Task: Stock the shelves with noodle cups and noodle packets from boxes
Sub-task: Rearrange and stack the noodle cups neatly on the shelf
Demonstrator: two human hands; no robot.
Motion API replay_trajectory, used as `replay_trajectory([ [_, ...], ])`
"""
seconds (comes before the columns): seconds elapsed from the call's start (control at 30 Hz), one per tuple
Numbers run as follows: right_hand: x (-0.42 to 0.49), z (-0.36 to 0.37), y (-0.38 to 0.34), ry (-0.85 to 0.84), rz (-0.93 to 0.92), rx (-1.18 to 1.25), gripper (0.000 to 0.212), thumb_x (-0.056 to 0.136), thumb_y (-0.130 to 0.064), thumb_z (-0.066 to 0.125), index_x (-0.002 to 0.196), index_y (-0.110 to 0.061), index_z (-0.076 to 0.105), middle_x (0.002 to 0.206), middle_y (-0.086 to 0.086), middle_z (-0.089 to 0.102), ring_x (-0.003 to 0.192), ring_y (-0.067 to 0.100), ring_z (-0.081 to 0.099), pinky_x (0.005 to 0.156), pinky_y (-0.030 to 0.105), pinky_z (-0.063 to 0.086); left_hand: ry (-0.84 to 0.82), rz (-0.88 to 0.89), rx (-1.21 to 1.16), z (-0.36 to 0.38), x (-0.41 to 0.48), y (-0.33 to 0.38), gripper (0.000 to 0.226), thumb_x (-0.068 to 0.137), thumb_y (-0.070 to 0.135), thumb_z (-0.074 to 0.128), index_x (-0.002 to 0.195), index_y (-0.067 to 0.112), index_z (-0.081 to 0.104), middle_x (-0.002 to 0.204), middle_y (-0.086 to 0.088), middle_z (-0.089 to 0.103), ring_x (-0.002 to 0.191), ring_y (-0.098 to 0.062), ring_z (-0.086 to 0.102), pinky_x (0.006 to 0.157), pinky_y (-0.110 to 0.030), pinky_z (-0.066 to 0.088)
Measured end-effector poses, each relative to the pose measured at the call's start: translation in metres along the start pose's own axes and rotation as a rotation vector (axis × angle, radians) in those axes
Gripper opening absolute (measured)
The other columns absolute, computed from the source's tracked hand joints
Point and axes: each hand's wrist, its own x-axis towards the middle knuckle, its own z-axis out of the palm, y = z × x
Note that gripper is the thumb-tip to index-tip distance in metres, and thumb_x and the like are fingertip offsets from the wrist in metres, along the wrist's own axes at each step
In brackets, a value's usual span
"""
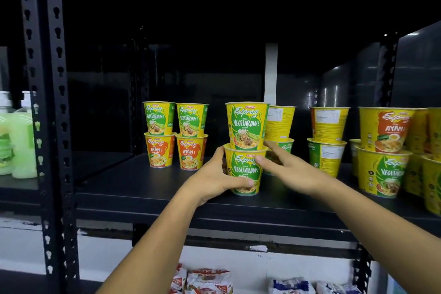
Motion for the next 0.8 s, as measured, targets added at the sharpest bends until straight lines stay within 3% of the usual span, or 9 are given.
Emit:
replay_trajectory([
  [0.13,-0.012,-0.009,0.023,-0.142,0.039,-0.332,0.084,0.094,-0.066,0.052,0.163,-0.033,0.017,0.163,-0.016,0.030,0.147,0.005,0.031,0.111,0.019,0.025,0.053,0.055,-0.023,0.000,-0.003,0.002,0.116,0.073,0.039,0.092,0.158,0.047,0.013,0.136,0.018,0.056,0.123,-0.003,0.058,0.102,-0.032,0.052],
  [0.2,-0.015,-0.011,0.033,-0.177,0.049,-0.413,0.084,0.093,-0.067,0.054,0.162,-0.031,0.024,0.164,-0.012,0.032,0.148,0.007,0.032,0.113,0.019,0.026,0.069,0.091,-0.004,0.001,-0.006,0.004,0.113,0.077,0.040,0.090,0.157,0.052,0.011,0.134,0.026,0.055,0.122,0.001,0.058,0.098,-0.027,0.052],
  [0.27,-0.017,-0.011,0.039,-0.183,0.089,-0.414,0.080,0.093,-0.067,0.054,0.160,-0.032,0.029,0.163,-0.011,0.035,0.148,0.009,0.034,0.114,0.021,0.027,0.084,0.132,0.036,0.003,-0.009,0.005,0.106,0.080,0.040,0.087,0.155,0.054,0.013,0.132,0.031,0.055,0.120,0.005,0.059,0.093,-0.022,0.052],
  [0.47,-0.012,-0.005,0.048,-0.190,0.122,-0.451,0.078,0.094,-0.072,0.048,0.160,-0.035,0.031,0.164,-0.009,0.033,0.150,0.013,0.033,0.123,0.032,0.026,0.135,0.147,0.092,0.004,-0.007,0.004,0.103,0.079,0.046,0.087,0.155,0.050,0.018,0.137,0.025,0.056,0.122,-0.004,0.060,0.101,-0.036,0.055],
  [0.8,-0.012,-0.003,0.049,-0.198,0.134,-0.497,0.069,0.097,-0.071,0.044,0.156,-0.036,0.039,0.164,-0.009,0.035,0.150,0.015,0.032,0.122,0.034,0.026,0.147,0.112,0.110,0.002,0.002,0.001,0.097,0.080,0.040,0.087,0.155,0.044,0.026,0.135,0.022,0.061,0.119,-0.002,0.062,0.098,-0.031,0.054],
])
